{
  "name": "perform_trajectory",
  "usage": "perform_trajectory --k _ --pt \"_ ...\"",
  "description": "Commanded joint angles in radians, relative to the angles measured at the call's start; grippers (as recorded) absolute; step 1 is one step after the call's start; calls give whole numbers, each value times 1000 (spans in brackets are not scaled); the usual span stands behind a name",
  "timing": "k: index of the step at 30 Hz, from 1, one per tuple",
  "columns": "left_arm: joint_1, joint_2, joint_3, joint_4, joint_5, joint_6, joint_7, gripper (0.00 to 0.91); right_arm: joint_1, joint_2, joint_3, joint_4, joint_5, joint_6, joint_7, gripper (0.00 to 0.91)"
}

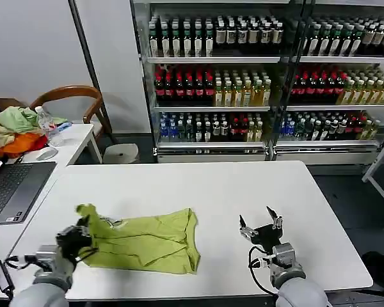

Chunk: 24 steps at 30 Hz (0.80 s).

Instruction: Fold and organize the clothes.

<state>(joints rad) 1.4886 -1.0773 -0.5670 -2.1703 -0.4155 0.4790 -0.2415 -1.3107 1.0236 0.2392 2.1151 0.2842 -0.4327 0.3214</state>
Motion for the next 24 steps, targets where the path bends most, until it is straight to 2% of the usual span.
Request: perform_trajectory --k 1,8,24 --pt "-76 -91 302 22 68 -91 77 40 -7 -5 14 -4 0 -1 1 907" --pt "-160 -119 386 123 76 -105 88 40 -22 -10 34 9 1 -6 4 907" --pt "-248 -136 426 230 112 -102 92 50 -29 -4 41 10 0 -7 5 907"
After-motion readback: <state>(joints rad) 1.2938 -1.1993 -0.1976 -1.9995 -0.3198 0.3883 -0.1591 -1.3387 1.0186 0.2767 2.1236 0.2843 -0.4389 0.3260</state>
